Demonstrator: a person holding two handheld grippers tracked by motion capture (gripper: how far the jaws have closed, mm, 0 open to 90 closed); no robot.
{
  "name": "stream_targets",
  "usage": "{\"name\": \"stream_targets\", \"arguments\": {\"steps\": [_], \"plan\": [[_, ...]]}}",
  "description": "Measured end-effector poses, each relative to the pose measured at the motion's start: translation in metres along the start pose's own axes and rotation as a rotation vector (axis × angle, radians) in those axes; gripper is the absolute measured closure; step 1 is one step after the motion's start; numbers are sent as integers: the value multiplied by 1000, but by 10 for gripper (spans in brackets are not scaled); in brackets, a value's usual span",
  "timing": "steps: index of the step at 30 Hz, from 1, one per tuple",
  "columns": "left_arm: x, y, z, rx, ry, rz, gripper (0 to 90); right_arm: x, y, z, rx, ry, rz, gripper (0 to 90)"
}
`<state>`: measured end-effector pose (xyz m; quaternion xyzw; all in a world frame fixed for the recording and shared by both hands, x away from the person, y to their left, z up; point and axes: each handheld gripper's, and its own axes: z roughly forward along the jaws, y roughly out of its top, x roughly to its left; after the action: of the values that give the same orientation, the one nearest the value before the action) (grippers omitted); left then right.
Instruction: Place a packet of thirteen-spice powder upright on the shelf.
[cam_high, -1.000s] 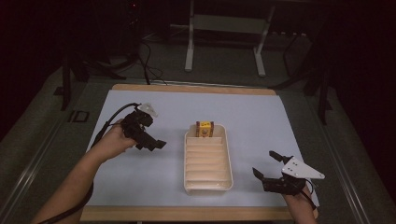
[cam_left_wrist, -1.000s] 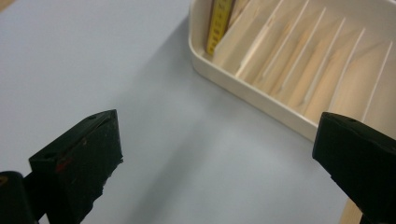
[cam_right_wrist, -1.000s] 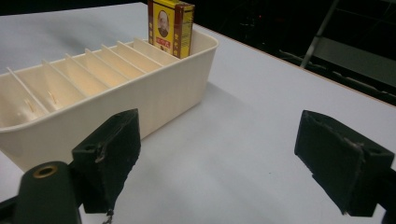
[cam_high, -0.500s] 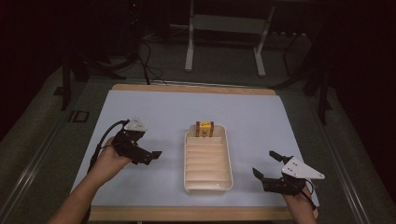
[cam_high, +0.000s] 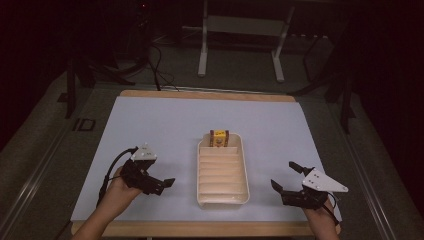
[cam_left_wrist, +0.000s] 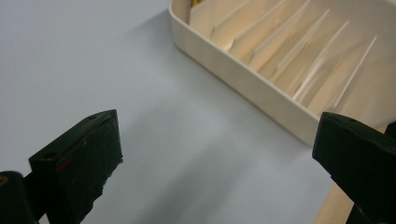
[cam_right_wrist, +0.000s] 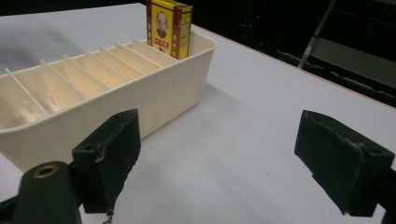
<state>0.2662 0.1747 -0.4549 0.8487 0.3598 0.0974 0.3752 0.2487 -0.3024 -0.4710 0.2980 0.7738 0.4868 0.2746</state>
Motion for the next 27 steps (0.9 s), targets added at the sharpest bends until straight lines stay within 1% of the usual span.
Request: {"name": "stream_targets", "arguments": {"steps": [3,5,6,8,11,13,16,18,21,22,25,27], "plan": [[-6,-9,5,0,16,17,17,0,-2,1,4,1,3,144],[-8,-14,7,-18,7,4,17,0,-2,2,6,1,3,144],[-10,-16,7,-25,15,2,18,0,-2,2,6,0,1,144],[-12,-20,7,-40,53,12,17,0,-2,1,5,0,1,144],[-14,-27,5,-65,91,-14,17,1,-3,1,4,2,-5,144],[-14,-31,3,-86,99,-24,17,1,-4,0,6,5,-7,145],[-16,-37,0,-105,115,-24,18,1,-6,-1,5,5,-3,144],[-19,-40,-1,-99,125,-20,18,1,-6,0,3,6,-4,145],[-21,-46,0,-78,143,-3,18,3,-7,0,6,12,-6,145],[-20,-48,1,-70,137,1,18,3,-7,0,7,14,-10,145],[-20,-54,2,-62,130,-7,18,3,-7,0,6,15,-14,145],[-20,-55,2,-65,143,-3,18,3,-8,0,5,15,-11,145]]}}
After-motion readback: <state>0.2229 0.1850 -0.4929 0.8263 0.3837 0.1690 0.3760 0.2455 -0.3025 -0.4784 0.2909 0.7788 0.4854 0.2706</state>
